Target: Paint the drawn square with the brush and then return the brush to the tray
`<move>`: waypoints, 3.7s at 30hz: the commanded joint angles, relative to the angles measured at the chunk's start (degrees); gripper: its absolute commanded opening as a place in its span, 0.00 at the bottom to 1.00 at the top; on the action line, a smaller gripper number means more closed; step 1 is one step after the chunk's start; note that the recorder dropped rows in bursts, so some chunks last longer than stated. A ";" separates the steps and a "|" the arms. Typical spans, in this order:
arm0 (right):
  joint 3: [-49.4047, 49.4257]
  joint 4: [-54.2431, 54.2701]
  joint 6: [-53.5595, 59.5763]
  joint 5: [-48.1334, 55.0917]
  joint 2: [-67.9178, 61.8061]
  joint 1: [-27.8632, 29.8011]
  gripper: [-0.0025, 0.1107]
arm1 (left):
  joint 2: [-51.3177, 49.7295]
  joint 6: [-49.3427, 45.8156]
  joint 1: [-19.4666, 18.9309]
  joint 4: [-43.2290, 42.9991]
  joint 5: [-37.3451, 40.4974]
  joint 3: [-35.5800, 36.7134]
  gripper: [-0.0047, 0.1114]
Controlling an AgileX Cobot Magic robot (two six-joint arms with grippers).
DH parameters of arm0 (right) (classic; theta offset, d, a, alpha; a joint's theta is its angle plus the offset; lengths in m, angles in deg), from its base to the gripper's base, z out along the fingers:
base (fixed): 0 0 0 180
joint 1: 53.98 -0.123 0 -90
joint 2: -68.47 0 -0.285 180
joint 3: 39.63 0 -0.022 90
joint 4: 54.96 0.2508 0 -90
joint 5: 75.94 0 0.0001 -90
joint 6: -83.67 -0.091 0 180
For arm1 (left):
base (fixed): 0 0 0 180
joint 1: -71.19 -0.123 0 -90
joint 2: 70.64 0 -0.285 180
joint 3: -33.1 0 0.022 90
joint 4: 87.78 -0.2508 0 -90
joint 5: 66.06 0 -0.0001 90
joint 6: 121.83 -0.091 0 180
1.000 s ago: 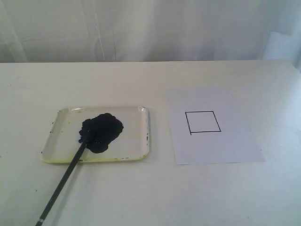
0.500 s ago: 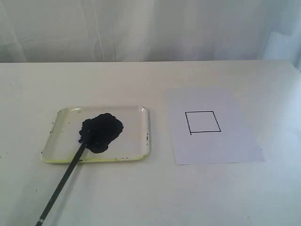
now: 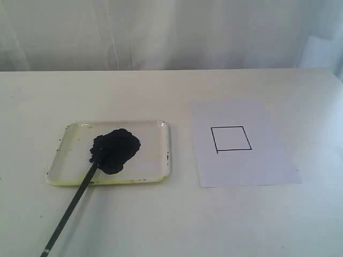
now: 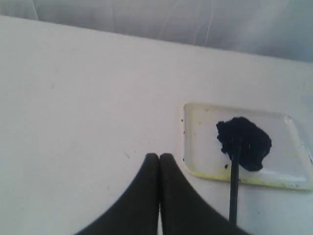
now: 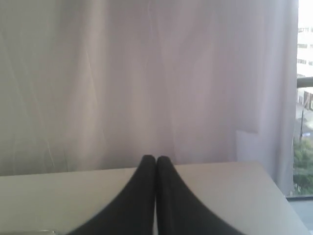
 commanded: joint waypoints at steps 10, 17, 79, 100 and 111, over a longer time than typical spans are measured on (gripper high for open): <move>-20.70 -1.05 5.69 15.62 -28.50 0.04 0.03 | -28.46 -10.55 -0.13 12.80 21.20 -17.37 0.04; -24.05 -0.65 7.51 15.60 -41.09 0.04 0.21 | -42.25 -15.49 -0.01 19.95 30.11 -20.99 0.09; -24.05 -0.65 7.51 4.27 -56.58 0.04 0.26 | -51.71 -6.95 35.52 18.89 -55.84 25.03 0.40; -24.05 -0.65 7.51 4.26 -56.58 0.04 0.26 | -54.00 3.30 35.52 8.57 -56.93 24.73 0.40; -24.05 -0.65 7.51 4.29 -56.58 0.04 0.26 | -65.26 4.82 35.52 7.03 -61.41 19.99 0.66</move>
